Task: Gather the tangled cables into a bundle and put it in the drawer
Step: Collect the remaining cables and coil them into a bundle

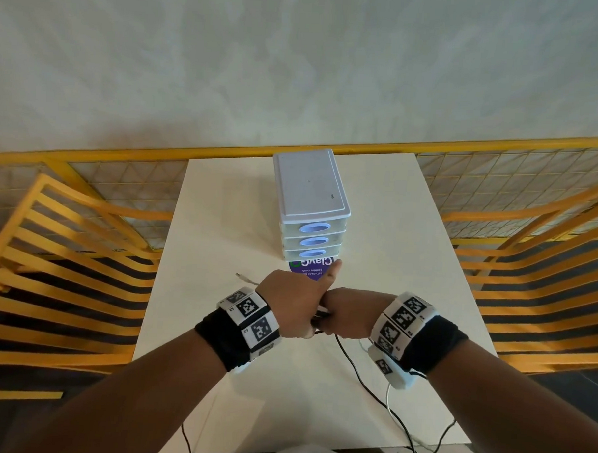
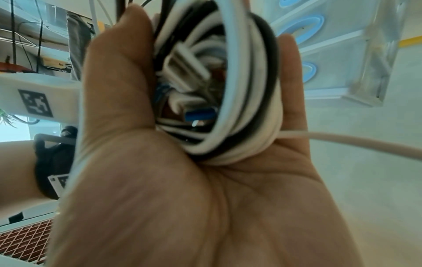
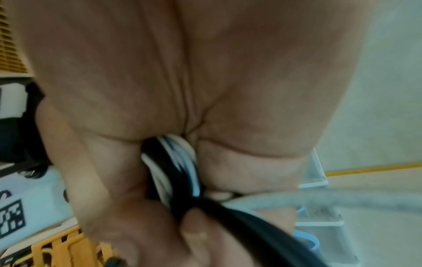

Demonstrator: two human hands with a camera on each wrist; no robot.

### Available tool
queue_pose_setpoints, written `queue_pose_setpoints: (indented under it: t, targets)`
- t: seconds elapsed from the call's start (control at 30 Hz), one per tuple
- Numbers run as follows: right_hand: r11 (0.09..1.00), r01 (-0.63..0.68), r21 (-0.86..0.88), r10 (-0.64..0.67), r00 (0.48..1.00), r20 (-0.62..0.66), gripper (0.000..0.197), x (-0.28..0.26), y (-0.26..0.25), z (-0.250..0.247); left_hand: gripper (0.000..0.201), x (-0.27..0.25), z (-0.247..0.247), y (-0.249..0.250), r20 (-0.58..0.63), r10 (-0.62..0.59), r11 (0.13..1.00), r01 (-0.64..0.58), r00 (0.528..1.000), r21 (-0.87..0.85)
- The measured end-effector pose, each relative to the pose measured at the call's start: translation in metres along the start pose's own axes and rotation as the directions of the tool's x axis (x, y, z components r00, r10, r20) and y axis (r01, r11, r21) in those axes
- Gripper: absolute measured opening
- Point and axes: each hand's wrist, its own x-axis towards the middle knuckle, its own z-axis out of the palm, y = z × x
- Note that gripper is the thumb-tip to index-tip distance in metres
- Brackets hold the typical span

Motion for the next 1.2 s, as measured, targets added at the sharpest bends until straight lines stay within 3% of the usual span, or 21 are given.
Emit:
queue_pose_setpoints:
  t: [0.2,0.37,0.47,0.57,0.67,0.77,0.87,1.03,1.1,1.13,1.2]
  targets:
    - [0.997,0.036,0.063,-0.039,0.998,0.057,0.013,0.000,0.000,-0.001,0.125,-0.004,0.002,-0.005,0.090,0.032,0.999,-0.030,0.995,-0.027]
    - [0.983,0.059,0.177,-0.084,0.987,0.139,0.004,-0.003,-0.001,-0.001,0.112,0.002,0.009,-0.002,0.097,0.046,0.996,-0.053,0.994,0.072]
    - [0.971,0.036,0.234,-0.088,0.972,0.216,0.015,-0.005,0.000,-0.005,0.117,0.003,0.010,0.001,0.098,0.072,0.994,-0.080,0.993,0.080]
    - [0.987,-0.013,0.158,-0.014,0.986,0.164,0.015,-0.004,-0.002,-0.004,0.119,0.004,0.010,0.000,0.078,0.071,0.996,-0.075,0.994,0.057]
    - [0.982,-0.025,0.187,0.006,0.995,0.100,0.006,-0.001,-0.004,0.002,0.123,0.006,0.006,-0.004,0.075,0.072,0.997,-0.075,0.995,0.031]
    - [0.984,-0.033,0.174,0.016,0.995,0.101,0.014,-0.002,-0.004,0.002,0.123,0.006,0.005,-0.004,0.103,0.058,0.998,-0.060,0.993,0.021]
    - [0.978,-0.066,0.197,0.045,0.993,0.110,0.005,0.002,0.000,-0.001,0.124,0.007,0.005,-0.005,0.092,0.047,0.999,-0.047,0.995,0.004]
    - [0.956,-0.077,0.283,0.036,0.988,0.147,0.010,0.007,0.004,-0.003,0.131,0.008,0.002,-0.012,0.054,0.040,0.999,-0.039,0.998,-0.013]
    - [0.943,-0.051,0.328,0.008,0.991,0.133,0.016,0.007,0.006,-0.006,0.131,0.003,-0.005,-0.018,-0.013,0.074,0.996,-0.074,0.997,-0.047]
    - [0.934,-0.037,0.357,-0.007,0.993,0.120,0.020,0.006,0.008,-0.007,0.127,-0.001,-0.010,-0.022,-0.119,0.109,0.993,-0.114,0.987,-0.037]
    - [0.906,-0.006,0.422,-0.033,0.996,0.085,0.022,0.005,0.014,-0.011,0.109,-0.011,-0.019,-0.028,-0.411,0.161,0.982,-0.187,0.897,-0.023]
